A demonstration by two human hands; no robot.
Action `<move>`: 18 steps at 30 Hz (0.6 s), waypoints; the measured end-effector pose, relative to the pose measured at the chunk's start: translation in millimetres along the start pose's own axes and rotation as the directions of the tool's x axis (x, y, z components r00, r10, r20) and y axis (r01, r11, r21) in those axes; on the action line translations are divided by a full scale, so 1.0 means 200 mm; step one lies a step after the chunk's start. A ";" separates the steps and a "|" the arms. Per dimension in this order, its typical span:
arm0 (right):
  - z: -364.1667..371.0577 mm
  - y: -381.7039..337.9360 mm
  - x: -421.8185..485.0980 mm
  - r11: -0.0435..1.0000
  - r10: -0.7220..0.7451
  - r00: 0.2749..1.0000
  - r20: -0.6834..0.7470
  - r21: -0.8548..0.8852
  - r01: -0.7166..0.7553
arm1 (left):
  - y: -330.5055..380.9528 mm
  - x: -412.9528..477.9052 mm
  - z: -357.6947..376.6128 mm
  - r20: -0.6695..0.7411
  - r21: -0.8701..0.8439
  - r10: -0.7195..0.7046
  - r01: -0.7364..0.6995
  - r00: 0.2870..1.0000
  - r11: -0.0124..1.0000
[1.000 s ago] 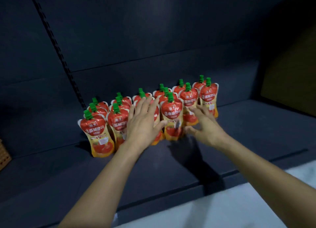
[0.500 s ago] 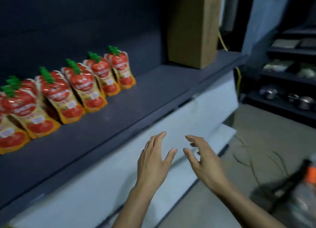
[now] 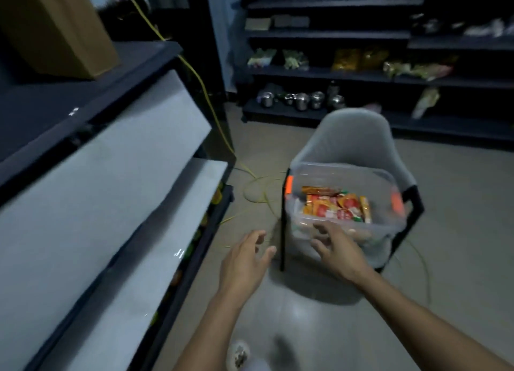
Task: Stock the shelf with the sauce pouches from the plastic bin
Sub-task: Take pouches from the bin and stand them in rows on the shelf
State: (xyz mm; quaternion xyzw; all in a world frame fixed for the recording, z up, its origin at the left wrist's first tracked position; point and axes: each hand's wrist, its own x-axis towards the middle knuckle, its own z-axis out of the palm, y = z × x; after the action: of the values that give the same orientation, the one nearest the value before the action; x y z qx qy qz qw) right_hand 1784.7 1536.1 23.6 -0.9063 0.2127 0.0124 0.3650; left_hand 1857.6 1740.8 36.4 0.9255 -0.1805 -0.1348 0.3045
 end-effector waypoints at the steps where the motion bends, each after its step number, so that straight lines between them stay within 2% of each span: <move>1: -0.05 0.09 0.02 0.998 0.048 0.999 -0.015 0.034 -0.047 | 0.06 0.03 0.07 0.028 -0.008 0.014 -0.014 1.000 1.000; 6: -0.23 0.44 0.21 0.964 0.229 0.970 -0.087 0.163 -0.213 | 0.30 0.29 0.32 0.141 -0.001 0.074 -0.075 0.987 0.997; 11: -0.31 0.66 0.52 0.909 0.343 0.936 -0.074 0.279 -0.311 | 0.41 0.69 0.51 0.242 -0.028 0.096 -0.092 0.966 0.995; 13: -0.31 0.77 0.66 0.881 0.398 0.915 -0.068 0.308 -0.361 | 0.42 0.90 0.61 0.279 -0.074 0.067 -0.048 0.958 0.996; 16: -0.28 0.96 0.87 0.841 0.473 0.880 -0.031 0.312 -0.441 | 0.40 1.22 0.80 0.367 -0.160 -0.034 0.099 0.929 0.982; 18: -0.26 1.08 1.00 0.825 0.507 0.861 0.021 0.279 -0.492 | 0.38 1.40 0.95 0.419 -0.148 -0.071 0.145 0.905 0.978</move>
State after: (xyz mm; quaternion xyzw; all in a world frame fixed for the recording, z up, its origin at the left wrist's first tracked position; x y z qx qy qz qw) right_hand 1874.7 1288.2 -115.9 -0.7594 0.4519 0.0534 0.4651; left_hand 2022.8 1469.8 -104.3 0.8543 -0.1762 -0.3589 0.3322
